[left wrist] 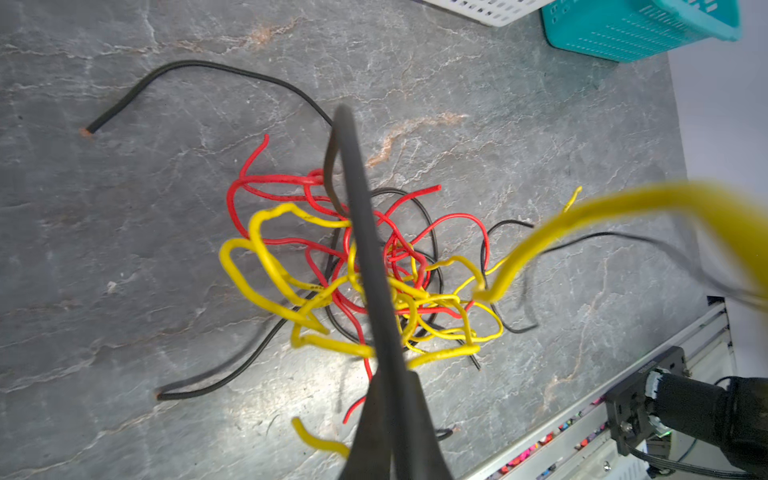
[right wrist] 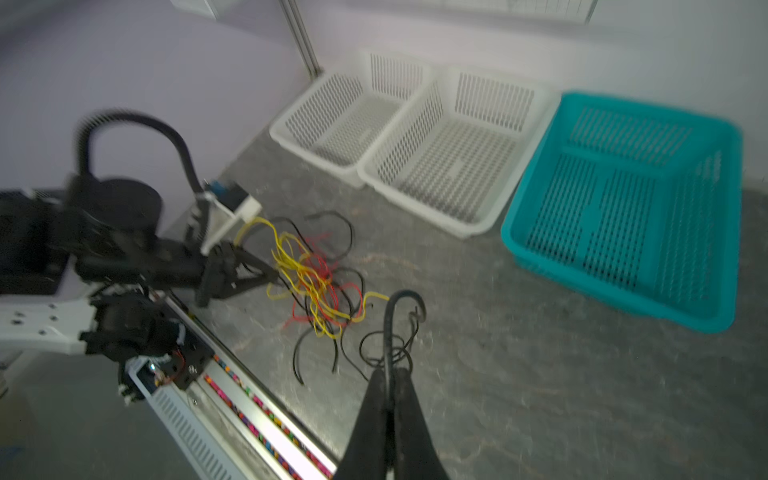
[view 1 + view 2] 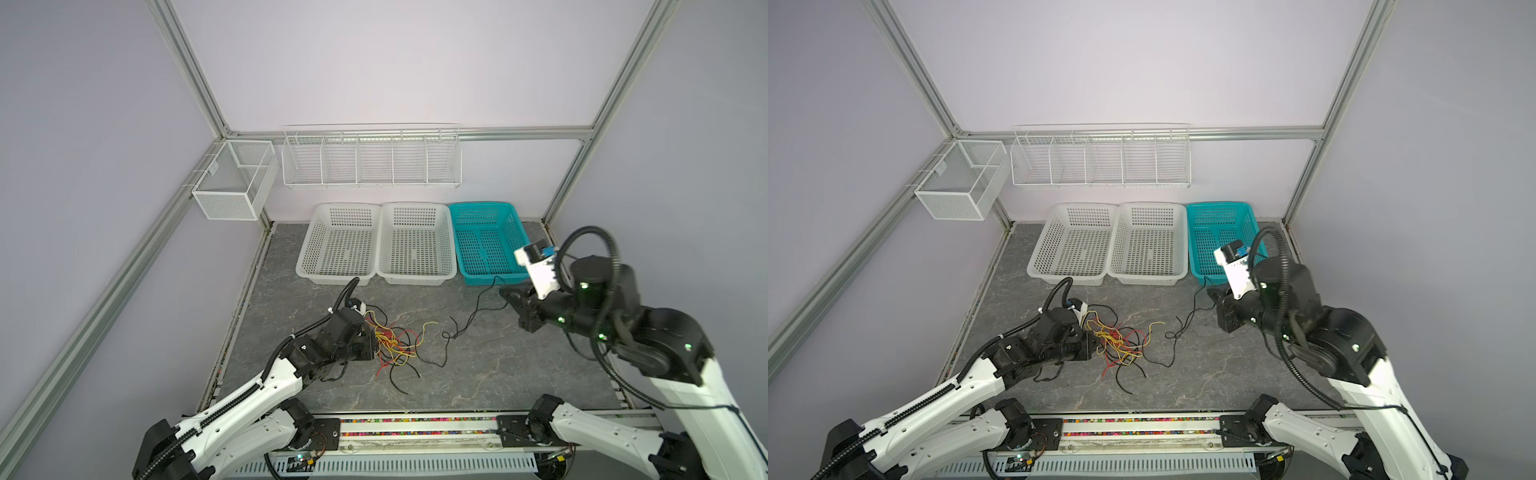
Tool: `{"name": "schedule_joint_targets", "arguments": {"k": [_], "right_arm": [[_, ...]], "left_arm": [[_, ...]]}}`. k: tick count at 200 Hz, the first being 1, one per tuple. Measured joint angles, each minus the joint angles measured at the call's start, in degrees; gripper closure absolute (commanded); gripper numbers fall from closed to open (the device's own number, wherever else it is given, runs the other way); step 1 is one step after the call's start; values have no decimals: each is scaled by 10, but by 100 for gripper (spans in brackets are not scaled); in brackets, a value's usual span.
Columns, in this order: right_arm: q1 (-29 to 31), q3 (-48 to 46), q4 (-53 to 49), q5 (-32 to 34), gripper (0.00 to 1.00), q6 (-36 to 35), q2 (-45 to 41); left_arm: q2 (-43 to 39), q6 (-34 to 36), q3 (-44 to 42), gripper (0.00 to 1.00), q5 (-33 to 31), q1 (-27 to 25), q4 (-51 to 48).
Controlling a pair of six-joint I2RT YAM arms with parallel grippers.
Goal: Untangle the cables
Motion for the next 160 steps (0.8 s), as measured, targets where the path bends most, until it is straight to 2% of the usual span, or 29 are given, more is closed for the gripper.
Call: {"name": "schedule_joint_targets", "arguments": {"k": [23,48,77,103,114,150,160], "right_arm": [[0,-119,24,-5,91,24,-35],[0,-207,65,-13,87,48,-56],[7,-295,134,-49,80,70,-41],[46,-364,193,-63,73,85,-26],[64,-380,215,-65,68,92,-22],[114,-398,302,-65,40,113,32],[134,-402,326,-62,37,122,55]], "left_arm": [[0,0,5,100,3,0,0],[-2,0,5,100,5,0,0],[-7,-1,5,100,7,0,3],[-7,-3,5,100,8,0,9],[-7,-3,5,100,8,0,12],[-7,-5,5,100,14,0,20],[-7,-5,4,100,16,0,23]]}}
